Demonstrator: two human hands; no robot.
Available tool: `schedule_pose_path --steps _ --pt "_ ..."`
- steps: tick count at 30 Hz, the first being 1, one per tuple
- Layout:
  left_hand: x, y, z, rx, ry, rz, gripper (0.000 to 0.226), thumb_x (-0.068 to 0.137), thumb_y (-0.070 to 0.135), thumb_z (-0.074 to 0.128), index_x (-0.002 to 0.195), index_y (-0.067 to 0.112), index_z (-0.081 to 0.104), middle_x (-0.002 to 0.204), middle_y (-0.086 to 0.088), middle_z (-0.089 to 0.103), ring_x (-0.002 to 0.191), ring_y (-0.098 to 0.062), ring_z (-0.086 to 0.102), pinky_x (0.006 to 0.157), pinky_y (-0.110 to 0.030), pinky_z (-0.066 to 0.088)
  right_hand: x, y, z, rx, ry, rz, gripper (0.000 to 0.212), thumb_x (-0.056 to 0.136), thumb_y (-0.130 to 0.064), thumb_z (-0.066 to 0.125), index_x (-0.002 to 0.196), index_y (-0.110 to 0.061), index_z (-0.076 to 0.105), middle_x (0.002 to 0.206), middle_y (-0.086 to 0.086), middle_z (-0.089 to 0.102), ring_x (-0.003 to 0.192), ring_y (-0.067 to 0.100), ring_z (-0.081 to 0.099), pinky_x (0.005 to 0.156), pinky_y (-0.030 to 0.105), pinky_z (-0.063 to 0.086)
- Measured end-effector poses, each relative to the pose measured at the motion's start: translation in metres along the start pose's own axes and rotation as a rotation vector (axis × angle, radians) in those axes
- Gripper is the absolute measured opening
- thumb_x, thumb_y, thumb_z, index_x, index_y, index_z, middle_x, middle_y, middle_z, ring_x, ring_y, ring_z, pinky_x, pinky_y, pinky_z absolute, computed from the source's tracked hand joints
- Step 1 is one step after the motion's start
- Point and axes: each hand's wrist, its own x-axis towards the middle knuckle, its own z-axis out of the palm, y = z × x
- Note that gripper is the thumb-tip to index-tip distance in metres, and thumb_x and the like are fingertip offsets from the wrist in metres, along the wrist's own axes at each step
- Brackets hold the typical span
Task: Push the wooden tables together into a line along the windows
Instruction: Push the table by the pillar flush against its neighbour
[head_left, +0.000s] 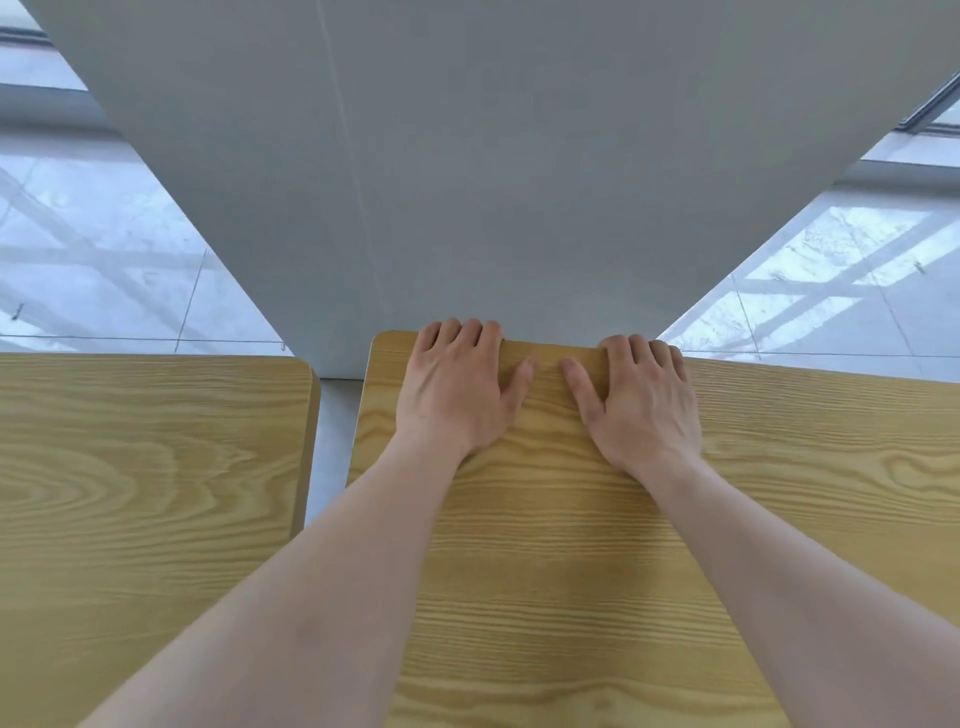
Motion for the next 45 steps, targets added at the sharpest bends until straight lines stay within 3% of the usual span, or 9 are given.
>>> schedule_pose_path --steps 19,45 --pt "-0.009 -0.011 0.002 -0.021 0.026 0.045 0.054 0.101 0.061 0.027 0.121 0.019 0.055 0.112 0.002 0.062 0.109 -0.023 0.052 0.108 -0.037 0.032 -0.006 -0.010 0.001 -0.057 0.019 -0.030 0.066 0.099 -0.065 0.027 0.112 -0.008 0.058 0.103 0.010 0.062 0.101 0.033 0.052 0.099 0.045 0.040" --pt "-0.045 -0.031 -0.005 -0.009 0.060 -0.026 0.052 0.100 0.062 0.029 0.118 0.020 0.056 0.108 0.005 0.063 0.107 -0.021 0.053 0.109 -0.037 0.034 -0.026 -0.039 0.002 -0.041 0.001 -0.084 0.071 0.098 -0.068 0.023 0.110 -0.008 0.059 0.102 0.009 0.062 0.102 0.033 0.054 0.102 0.045 0.039"
